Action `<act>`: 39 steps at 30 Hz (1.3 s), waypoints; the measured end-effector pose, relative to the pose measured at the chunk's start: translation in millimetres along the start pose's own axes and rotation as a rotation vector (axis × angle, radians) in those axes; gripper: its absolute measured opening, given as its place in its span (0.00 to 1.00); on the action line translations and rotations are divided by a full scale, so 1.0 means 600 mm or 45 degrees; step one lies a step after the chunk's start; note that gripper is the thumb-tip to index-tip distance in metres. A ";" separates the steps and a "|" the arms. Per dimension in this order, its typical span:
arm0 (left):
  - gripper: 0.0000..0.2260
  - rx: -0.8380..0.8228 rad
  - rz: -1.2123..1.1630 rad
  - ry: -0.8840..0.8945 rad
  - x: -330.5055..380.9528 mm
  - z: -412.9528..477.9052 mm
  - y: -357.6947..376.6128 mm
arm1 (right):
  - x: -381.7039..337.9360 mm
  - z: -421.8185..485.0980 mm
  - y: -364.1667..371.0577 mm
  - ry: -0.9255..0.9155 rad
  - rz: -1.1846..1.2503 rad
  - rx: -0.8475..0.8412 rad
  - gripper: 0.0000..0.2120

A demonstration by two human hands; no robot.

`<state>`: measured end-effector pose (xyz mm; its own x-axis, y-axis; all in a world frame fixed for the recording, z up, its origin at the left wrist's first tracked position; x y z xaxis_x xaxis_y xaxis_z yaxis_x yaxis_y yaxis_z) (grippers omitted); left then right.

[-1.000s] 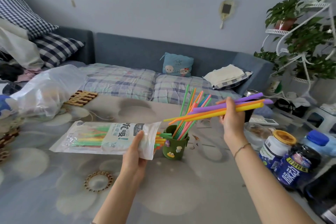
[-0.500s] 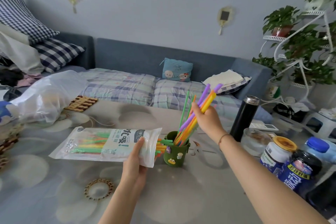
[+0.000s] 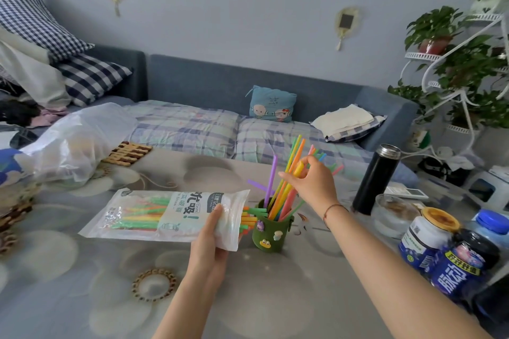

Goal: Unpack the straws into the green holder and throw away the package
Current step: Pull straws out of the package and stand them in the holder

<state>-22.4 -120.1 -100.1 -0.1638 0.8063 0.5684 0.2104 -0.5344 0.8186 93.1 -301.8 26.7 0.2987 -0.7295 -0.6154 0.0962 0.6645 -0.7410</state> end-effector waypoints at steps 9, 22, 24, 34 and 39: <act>0.21 -0.014 -0.006 0.006 -0.001 -0.001 0.000 | 0.015 -0.012 0.015 0.068 0.217 0.002 0.20; 0.24 0.087 0.058 -0.004 0.031 0.038 -0.057 | -0.067 -0.044 0.033 -0.156 0.505 -0.228 0.09; 0.23 0.082 0.097 0.047 0.046 0.052 -0.069 | -0.079 -0.025 0.062 -0.074 0.621 -0.355 0.08; 0.33 -0.007 0.258 0.018 0.084 0.182 -0.126 | -0.012 0.170 0.252 0.533 0.356 -0.741 0.38; 0.26 -0.072 0.222 -0.007 0.071 0.232 -0.163 | 0.062 0.226 0.279 0.644 -0.359 -0.904 0.32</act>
<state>84.1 1.6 -167.4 -0.1238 0.7013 0.7020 0.1809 -0.6796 0.7109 249.3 -195.7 -84.0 -0.1150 -0.9448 -0.3067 -0.5536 0.3173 -0.7700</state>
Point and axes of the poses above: each hand's wrist, its own z-axis towards the middle knuckle, its own y-axis out of the palm, x = y × z, the point moved 7 cm from there along z, towards the middle knuckle, and after that the axes turned 9 degrees about -x, right-handed, at the moved point
